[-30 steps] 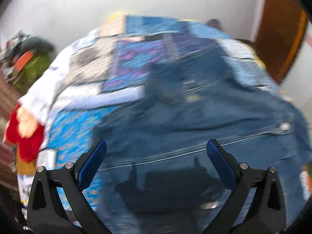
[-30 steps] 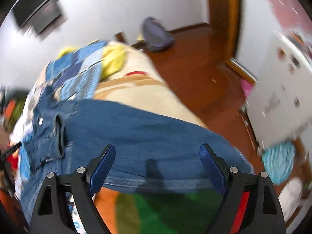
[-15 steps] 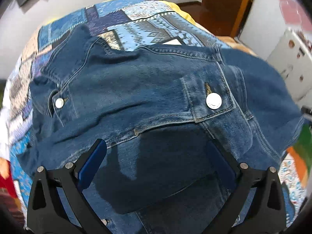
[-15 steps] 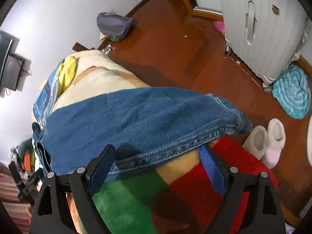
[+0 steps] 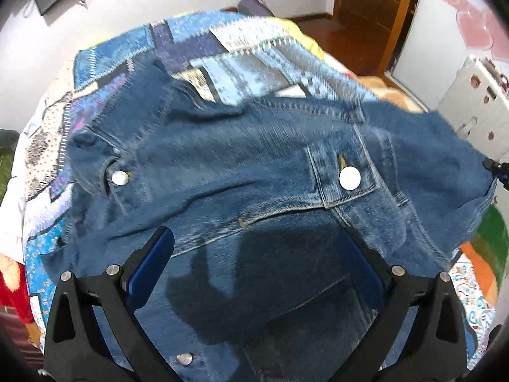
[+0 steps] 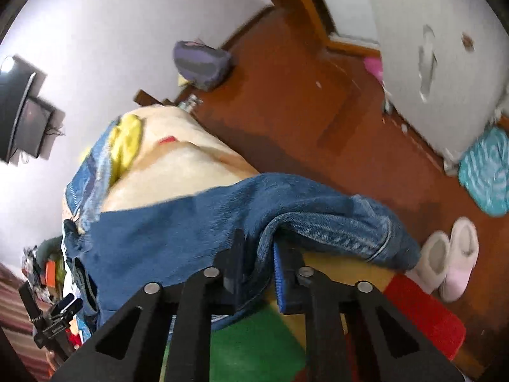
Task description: Fold large clothes
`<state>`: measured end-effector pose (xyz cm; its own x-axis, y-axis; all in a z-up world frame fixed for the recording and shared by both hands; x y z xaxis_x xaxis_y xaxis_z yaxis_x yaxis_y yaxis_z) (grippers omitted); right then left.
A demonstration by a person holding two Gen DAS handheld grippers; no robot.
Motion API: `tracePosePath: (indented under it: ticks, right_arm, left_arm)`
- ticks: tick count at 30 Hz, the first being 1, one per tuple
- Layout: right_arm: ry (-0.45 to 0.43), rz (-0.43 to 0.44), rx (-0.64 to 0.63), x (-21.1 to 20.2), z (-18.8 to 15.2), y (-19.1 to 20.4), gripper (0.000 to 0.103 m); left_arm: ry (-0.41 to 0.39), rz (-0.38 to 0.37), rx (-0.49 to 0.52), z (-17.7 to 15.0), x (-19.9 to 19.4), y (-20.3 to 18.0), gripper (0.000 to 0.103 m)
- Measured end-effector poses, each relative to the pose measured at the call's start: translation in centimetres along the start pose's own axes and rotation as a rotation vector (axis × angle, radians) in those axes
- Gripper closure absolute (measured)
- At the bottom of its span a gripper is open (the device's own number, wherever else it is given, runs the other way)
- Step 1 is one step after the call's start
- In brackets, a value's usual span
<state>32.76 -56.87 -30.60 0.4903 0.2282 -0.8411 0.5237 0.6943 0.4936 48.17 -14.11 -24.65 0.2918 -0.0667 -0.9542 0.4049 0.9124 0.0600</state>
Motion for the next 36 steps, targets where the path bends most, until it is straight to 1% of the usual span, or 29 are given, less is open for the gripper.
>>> tracePosePath:
  ticks: [2, 4, 5, 6, 7, 9, 12, 13, 16, 18, 19, 21, 23, 24, 25, 26, 28, 29, 32, 34, 36]
  right_arm:
    - [-0.039, 0.023, -0.041, -1.7, 0.5, 2.1, 0.092]
    - [-0.078, 0.067, -0.097, -3.8, 1.0, 5.1, 0.093]
    - [-0.1, 0.087, -0.142, -4.9, 1.2, 7.3, 0.093]
    - [-0.113, 0.096, -0.169, -5.5, 1.2, 8.7, 0.093]
    - [-0.138, 0.118, -0.221, -6.7, 1.2, 11.5, 0.093]
    - [-0.165, 0.168, -0.291, -8.0, 0.9, 16.1, 0.093]
    - [-0.183, 0.255, -0.384, -9.2, -0.2, 23.1, 0.093]
    - [-0.183, 0.272, -0.404, -9.3, -0.7, 24.7, 0.093]
    - [-0.158, 0.348, -0.512, -8.8, -3.5, 32.5, 0.094]
    - [-0.125, 0.368, -0.579, -7.4, -5.9, 36.8, 0.094]
    - [-0.106, 0.374, -0.603, -6.7, -7.0, 38.2, 0.094]
    - [-0.026, 0.37, -0.674, -3.5, -10.4, 41.9, 0.094]
    - [0.071, 0.342, -0.726, 0.4, -13.8, 44.2, 0.094]
    - [0.104, 0.33, -0.742, 1.6, -14.9, 44.7, 0.094]
    - [0.166, 0.3, -0.768, 4.2, -17.1, 45.2, 0.094]
    - [0.205, 0.275, -0.786, 5.9, -18.6, 45.1, 0.094]
    - [0.271, 0.24, -0.804, 8.6, -21.0, 44.0, 0.094]
    - [0.293, 0.229, -0.803, 9.5, -21.7, 43.4, 0.093]
    - [0.317, 0.183, -0.773, 10.5, -22.5, 40.5, 0.093]
    - [0.368, 0.171, -0.744, 10.4, -22.4, 38.9, 0.093]
    - [0.409, 0.179, -0.74, 9.6, -22.1, 37.9, 0.093]
  left_arm:
    - [-0.029, -0.017, -0.029, -0.1, -1.5, 0.8, 0.0]
    - [-0.062, -0.039, -0.069, -0.3, -3.2, 2.1, 0.0]
    - [-0.074, -0.044, -0.083, -0.4, -3.9, 2.6, 0.0]
    - [-0.09, -0.051, -0.101, -0.7, -4.8, 3.3, 0.0]
    - [-0.103, -0.055, -0.112, -0.9, -5.4, 3.8, 0.0]
    - [-0.132, -0.055, -0.134, -1.5, -6.9, 5.3, 0.0]
    - [-0.174, -0.043, -0.176, -3.0, -9.0, 7.8, 0.0]
    - [-0.184, -0.037, -0.187, -3.5, -9.5, 8.5, 0.0]
    - [-0.216, -0.02, -0.237, -5.9, -11.1, 11.5, 0.0]
    - [-0.224, -0.018, -0.27, -7.4, -11.6, 13.1, 0.0]
    - [-0.226, -0.017, -0.289, -8.3, -11.8, 14.0, 0.0]
    - [-0.224, -0.012, -0.331, -10.3, -11.9, 15.8, 0.0]
    - [-0.209, -0.011, -0.368, -12.0, -11.6, 17.4, 0.0]
    - [-0.198, -0.013, -0.386, -12.9, -11.4, 18.1, 0.0]
    - [-0.186, -0.015, -0.401, -13.7, -11.0, 18.7, 0.0]
    - [-0.173, -0.017, -0.415, -14.4, -10.6, 19.2, 0.0]
    - [-0.143, -0.021, -0.433, -15.9, -9.7, 20.0, 0.0]
    - [-0.132, -0.024, -0.436, -16.2, -9.3, 20.1, 0.0]
    - [-0.096, -0.034, -0.434, -17.0, -8.1, 19.9, 0.0]
    - [-0.088, -0.048, -0.421, -16.8, -7.9, 19.2, 0.0]
    - [-0.093, -0.068, -0.403, -16.2, -8.0, 18.4, 0.0]
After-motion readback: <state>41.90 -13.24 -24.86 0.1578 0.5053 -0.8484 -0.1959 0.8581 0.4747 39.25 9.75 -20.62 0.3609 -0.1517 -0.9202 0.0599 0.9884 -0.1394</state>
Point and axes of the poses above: each gripper's, at about its wrist camera, not at the fingertips, and x roughly the way its jaws point, y to its left, z to its top, the point moved 6 cm from there along x, roughly the way its jaws point, and after that the axes turned 9 degrees about y, right-handed, at the moved point
